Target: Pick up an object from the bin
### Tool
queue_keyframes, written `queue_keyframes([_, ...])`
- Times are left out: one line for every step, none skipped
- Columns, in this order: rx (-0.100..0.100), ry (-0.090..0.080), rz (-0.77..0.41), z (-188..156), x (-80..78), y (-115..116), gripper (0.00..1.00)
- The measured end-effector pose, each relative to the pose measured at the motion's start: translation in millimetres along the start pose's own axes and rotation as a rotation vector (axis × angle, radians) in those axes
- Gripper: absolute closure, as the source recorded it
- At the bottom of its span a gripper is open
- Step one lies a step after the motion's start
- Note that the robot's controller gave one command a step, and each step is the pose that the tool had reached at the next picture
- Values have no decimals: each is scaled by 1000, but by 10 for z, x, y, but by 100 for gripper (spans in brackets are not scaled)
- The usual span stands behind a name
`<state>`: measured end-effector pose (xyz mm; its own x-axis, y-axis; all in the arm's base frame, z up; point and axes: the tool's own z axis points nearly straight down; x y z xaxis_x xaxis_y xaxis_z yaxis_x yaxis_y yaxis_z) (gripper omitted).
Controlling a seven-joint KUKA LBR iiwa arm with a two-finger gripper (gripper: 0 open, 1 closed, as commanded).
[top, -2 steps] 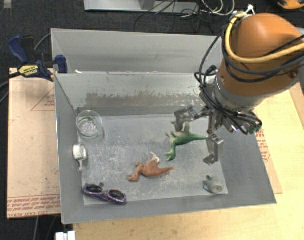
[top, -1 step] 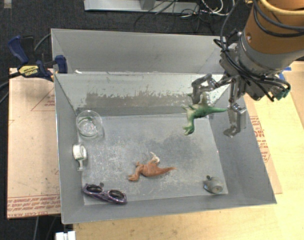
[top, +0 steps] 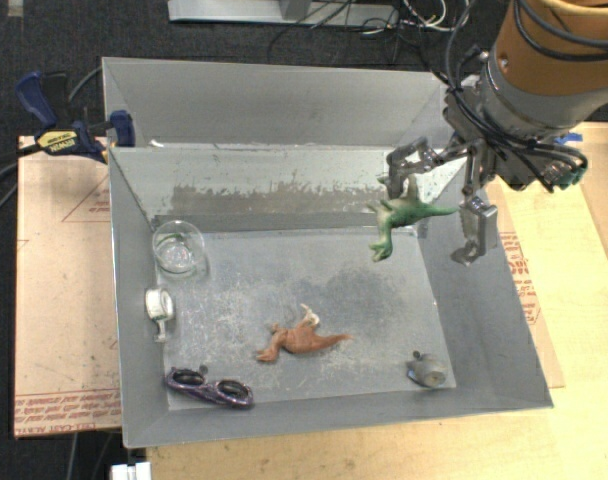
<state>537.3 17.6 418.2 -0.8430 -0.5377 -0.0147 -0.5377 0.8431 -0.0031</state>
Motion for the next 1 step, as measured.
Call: queue_keyframes([-5,5,-62,459,73,351,0])
